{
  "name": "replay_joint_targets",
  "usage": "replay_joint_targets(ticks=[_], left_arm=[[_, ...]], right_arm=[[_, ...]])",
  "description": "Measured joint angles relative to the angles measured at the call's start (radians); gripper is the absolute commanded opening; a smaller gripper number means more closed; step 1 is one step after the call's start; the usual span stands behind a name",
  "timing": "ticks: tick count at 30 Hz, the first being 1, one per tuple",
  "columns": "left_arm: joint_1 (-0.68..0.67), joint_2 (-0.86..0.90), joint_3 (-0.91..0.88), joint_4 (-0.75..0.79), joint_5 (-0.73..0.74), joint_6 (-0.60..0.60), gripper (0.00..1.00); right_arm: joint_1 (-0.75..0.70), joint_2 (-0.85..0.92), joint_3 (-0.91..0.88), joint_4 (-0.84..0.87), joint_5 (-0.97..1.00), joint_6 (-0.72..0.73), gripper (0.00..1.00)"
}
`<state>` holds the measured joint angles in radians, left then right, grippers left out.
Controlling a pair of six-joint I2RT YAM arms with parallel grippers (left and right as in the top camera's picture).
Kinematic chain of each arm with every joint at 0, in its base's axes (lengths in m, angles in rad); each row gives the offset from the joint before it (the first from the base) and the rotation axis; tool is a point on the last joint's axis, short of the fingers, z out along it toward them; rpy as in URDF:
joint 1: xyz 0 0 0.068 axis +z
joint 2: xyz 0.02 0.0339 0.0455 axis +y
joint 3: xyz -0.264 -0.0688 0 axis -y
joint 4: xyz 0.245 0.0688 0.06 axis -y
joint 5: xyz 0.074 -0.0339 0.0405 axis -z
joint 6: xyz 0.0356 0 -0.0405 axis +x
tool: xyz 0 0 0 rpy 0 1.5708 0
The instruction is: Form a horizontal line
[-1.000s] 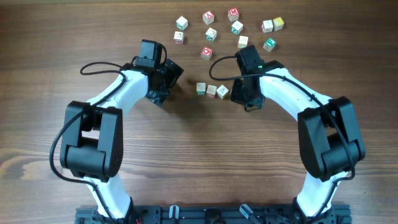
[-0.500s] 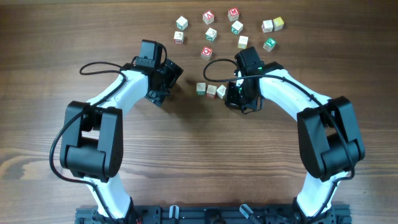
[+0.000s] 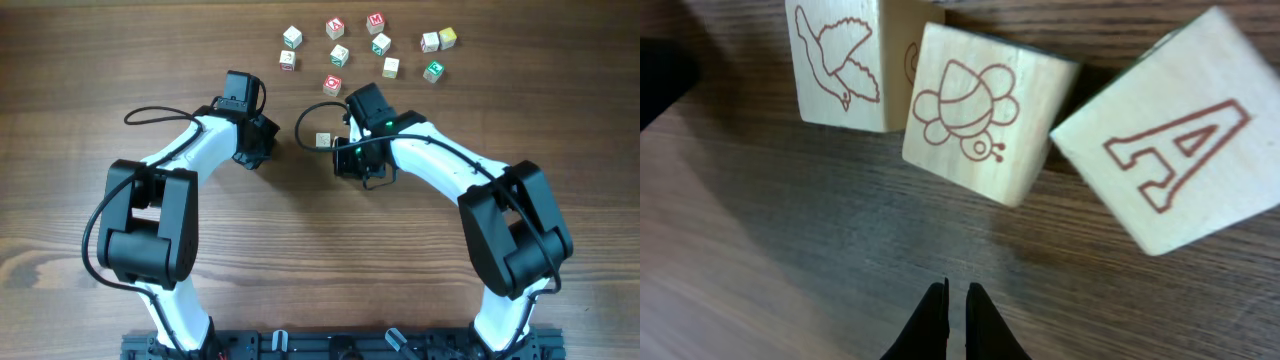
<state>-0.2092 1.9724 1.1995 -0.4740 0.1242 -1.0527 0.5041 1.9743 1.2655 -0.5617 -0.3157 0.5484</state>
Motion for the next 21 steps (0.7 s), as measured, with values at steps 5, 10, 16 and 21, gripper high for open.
replay_joint_targets(ticks=[5,10,16,21], left_arm=[[0.000,0.000,0.000,0.000,0.000,0.000,0.05],[0.000,0.000,0.000,0.000,0.000,0.000,0.07],[0.000,0.000,0.000,0.002,0.000,0.000,0.09],[0.000,0.000,0.000,0.003,0.000,0.000,0.09]], right_arm=[[0.003,0.000,0.000,0.002,0.091,0.026,0.09],[0.003,0.000,0.000,0.016,0.194,0.054,0.09],[-0.001,0.008,0.000,0.052,0.245,0.061,0.09],[-0.017,0.012,0.000,0.080,0.266,0.066,0.09]])
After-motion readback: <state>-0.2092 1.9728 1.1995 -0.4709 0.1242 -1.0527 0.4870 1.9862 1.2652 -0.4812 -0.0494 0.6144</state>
